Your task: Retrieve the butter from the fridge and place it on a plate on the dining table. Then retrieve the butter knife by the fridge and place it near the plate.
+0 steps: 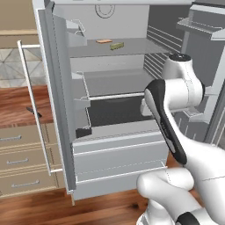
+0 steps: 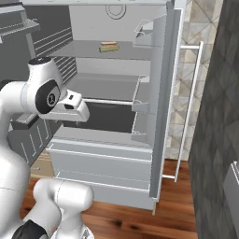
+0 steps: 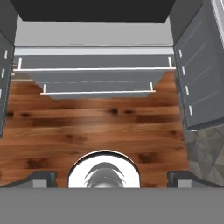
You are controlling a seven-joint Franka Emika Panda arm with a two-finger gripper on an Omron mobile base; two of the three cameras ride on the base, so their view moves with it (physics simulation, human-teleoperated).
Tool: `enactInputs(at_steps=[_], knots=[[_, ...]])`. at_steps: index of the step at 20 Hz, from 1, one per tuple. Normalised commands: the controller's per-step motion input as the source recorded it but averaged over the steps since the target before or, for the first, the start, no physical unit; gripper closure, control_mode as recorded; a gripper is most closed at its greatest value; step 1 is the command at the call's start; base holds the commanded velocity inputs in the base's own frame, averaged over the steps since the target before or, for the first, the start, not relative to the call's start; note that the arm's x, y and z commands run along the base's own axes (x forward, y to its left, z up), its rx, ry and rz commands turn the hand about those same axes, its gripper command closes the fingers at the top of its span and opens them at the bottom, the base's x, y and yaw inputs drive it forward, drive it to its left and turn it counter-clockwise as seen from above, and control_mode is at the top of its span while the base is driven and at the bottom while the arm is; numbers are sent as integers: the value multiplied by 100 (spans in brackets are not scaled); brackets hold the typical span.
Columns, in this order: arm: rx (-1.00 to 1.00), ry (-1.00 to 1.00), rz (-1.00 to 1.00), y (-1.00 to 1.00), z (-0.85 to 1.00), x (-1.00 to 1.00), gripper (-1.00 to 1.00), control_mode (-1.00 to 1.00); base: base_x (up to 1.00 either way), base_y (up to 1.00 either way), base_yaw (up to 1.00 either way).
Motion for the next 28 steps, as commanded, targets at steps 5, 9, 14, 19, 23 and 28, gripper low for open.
enactInputs(at_steps=[5, 9, 14, 19, 23, 28], knots=[[-5, 1, 0, -1, -40, 0, -100, -100, 0, 0, 0], [0, 1, 0, 0, -19, 0, -100, -100, 0, 0, 0], [0, 1, 0, 0, -2, 0, -100, -100, 0, 0, 0], [0, 0, 0, 0, 0, 0, -100, 100, 3, 0, 1], [0, 0, 0, 0, 0, 0, -100, 100, 35, -1, 3], [0, 0, 0, 0, 0, 0, -100, 100, 59, 0, 0]])
